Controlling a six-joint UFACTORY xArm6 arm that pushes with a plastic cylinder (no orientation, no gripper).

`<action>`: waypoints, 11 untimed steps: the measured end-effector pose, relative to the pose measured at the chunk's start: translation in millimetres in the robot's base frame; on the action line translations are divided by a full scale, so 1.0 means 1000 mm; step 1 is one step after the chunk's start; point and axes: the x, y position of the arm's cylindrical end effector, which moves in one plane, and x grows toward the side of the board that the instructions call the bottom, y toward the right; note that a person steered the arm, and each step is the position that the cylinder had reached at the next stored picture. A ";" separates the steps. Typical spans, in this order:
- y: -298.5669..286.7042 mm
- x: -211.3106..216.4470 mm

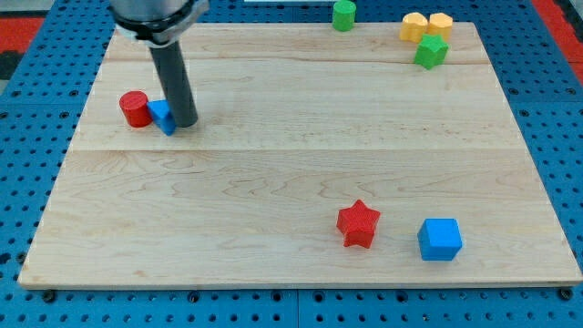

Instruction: Push the blue cube closer to the red circle

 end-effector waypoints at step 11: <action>0.066 0.120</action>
